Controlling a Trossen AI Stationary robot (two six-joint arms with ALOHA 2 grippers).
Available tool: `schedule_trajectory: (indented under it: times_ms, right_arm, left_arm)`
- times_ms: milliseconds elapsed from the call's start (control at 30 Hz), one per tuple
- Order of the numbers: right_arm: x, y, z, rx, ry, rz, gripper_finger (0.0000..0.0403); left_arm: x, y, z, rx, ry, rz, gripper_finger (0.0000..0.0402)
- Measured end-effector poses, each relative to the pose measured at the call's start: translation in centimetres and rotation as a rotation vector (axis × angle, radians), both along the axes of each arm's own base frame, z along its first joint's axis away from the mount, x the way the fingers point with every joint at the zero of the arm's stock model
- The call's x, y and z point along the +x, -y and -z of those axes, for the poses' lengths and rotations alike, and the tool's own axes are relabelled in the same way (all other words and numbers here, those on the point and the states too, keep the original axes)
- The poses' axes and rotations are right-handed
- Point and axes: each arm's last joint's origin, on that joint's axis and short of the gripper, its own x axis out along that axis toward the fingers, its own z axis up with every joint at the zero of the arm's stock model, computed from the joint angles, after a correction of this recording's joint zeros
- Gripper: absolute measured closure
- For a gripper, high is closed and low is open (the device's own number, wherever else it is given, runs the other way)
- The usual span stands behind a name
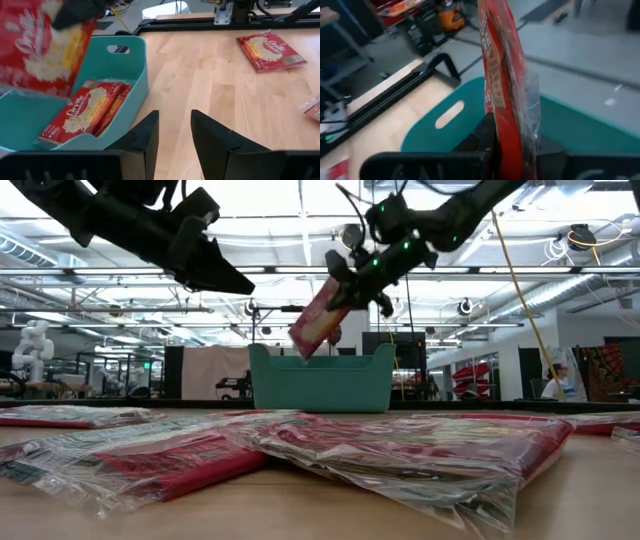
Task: Sort popcorn bags into baskets
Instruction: Put the red popcorn bag into the green bin
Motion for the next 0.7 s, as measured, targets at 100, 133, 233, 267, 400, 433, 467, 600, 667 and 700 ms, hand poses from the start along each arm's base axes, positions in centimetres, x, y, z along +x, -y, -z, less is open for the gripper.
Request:
schedule_trajectory:
  times_ms: [100,133,233,267,400,433,467,600,667,700]
  right_arm:
    - [0.5,0.9,1.2,0.075,0.065,-0.012,0.0382]
    - [0.5,1.1,1.5,0.104,0.072,-0.004,0.0380]
    - [0.7,1.5,2.5,0.144,0.076,-0.003,0.0377]
    - [0.8,1.5,2.7,0.147,0.069,0.002,0.0376]
    - [0.9,1.6,3.3,0.156,0.057,0.005,0.0374]
    - [0.9,1.7,3.3,0.156,0.060,0.005,0.0374]
    - [1.0,1.7,3.4,0.157,0.058,0.004,0.0374]
    - [1.0,1.6,3.6,0.157,0.035,-0.001,0.0374]
    - [0.9,1.6,3.6,0.147,0.028,-0.004,0.0374]
    - [0.9,1.6,3.6,0.146,0.027,-0.005,0.0374]
  left_arm:
    - [0.0,0.0,0.0,0.000,0.000,0.000,0.0284]
    - [0.0,0.0,0.0,0.000,0.000,0.000,0.0284]
    - [0.0,0.0,0.0,0.000,-0.003,0.000,0.0284]
    - [0.0,0.0,0.0,0.000,-0.003,0.000,0.0284]
    - [0.0,0.0,0.0,0.000,-0.003,0.000,0.0284]
    - [0.0,0.0,0.0,0.000,-0.003,0.000,0.0284]
    - [0.0,0.0,0.0,0.000,-0.003,0.000,0.0284]
    - [0.0,0.0,-0.1,0.001,0.006,0.000,0.0284]
    - [0.0,0.0,-0.1,0.001,0.005,-0.001,0.0284]
    - [0.0,0.0,-0.1,0.001,0.005,0.000,0.0284]
